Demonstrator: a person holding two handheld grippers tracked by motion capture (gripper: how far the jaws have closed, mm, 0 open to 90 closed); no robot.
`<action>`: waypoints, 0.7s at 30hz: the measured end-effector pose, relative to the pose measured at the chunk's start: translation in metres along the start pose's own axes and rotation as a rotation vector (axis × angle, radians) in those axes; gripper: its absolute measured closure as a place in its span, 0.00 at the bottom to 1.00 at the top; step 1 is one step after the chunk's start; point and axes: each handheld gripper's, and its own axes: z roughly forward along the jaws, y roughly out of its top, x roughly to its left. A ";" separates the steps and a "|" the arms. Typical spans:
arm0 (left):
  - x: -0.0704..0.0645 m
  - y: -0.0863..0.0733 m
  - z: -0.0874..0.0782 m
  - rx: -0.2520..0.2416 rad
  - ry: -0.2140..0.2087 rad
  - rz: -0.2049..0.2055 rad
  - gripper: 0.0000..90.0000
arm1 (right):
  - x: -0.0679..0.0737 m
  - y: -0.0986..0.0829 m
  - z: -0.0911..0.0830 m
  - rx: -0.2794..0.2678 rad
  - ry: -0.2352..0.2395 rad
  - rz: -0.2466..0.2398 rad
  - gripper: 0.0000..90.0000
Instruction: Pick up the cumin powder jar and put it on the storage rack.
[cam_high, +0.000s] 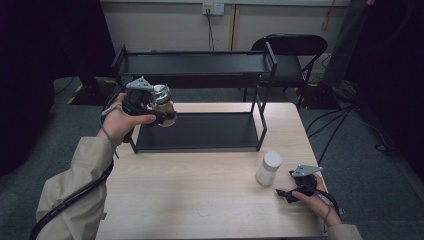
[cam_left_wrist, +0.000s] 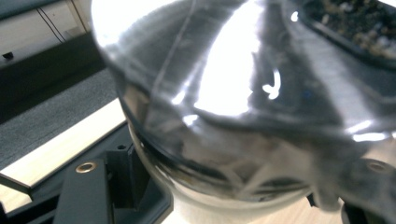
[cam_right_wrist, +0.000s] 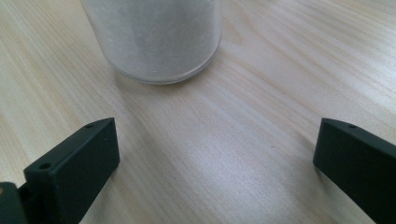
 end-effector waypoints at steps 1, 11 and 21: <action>0.000 0.000 0.000 0.000 0.000 0.000 0.34 | 0.000 0.000 0.000 0.000 0.000 0.000 0.00; 0.003 0.039 -0.002 0.005 0.059 -0.007 0.34 | 0.000 0.000 0.000 0.000 0.000 0.000 0.00; 0.012 0.073 0.000 -0.004 0.121 -0.042 0.34 | 0.000 0.000 0.000 0.000 0.000 0.000 0.00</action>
